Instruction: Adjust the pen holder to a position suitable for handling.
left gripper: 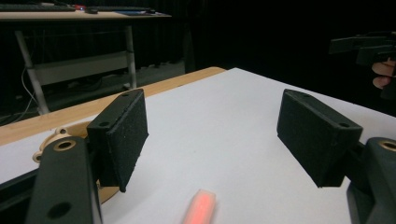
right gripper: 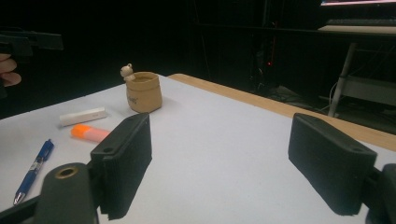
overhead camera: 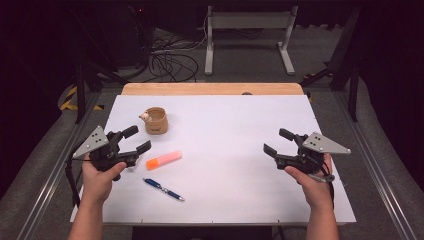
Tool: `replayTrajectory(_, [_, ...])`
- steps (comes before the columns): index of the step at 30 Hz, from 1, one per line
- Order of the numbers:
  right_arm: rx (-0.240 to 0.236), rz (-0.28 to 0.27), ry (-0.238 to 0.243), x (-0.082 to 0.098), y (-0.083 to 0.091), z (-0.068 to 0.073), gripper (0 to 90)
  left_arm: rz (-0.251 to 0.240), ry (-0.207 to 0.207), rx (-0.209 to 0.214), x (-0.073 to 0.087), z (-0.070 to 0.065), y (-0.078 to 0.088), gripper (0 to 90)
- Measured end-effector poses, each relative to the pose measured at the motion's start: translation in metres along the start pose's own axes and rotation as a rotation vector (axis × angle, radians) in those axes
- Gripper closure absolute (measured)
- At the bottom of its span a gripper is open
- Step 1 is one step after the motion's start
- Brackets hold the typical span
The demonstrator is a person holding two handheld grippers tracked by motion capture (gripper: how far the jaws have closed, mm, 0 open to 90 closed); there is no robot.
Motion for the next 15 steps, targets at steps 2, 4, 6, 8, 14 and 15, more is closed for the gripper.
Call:
replayTrajectory(2, [0.001,-0.005,-0.004,-0.001,0.000,0.000,22.0,-0.006,0.001,-0.009,-0.001,0.002,0.000,28.1])
replayTrajectory(4, [0.001,-0.005,-0.003,-0.001,0.001,0.000,22.0,-0.007,0.002,-0.015,-0.001,0.003,0.000,30.0])
replayTrajectory(6, [-0.001,-0.004,-0.001,-0.001,0.000,0.001,21.7,-0.005,0.000,-0.028,-0.001,0.005,-0.001,31.9])
replayTrajectory(8, [-0.002,-0.004,-0.001,-0.001,0.000,0.001,21.7,-0.006,0.007,-0.042,0.000,0.007,-0.002,32.4])
replayTrajectory(14, [-0.003,-0.009,0.001,-0.002,0.001,0.001,21.7,-0.002,0.015,-0.075,0.001,0.013,-0.006,36.4])
replayTrajectory(15, [-0.003,-0.009,0.001,-0.002,0.001,0.001,21.7,-0.001,0.015,-0.085,0.002,0.014,-0.007,36.4])
Point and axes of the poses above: each handheld gripper's, and its own axes: y roughly backward along the jaws, x roughly out of its underside, z roughly to its left, the point moved 8 cm from there along -y, roughly forward along the jaws, and after that the axes turned 2 degrees about -y, right-handed, at the moved point
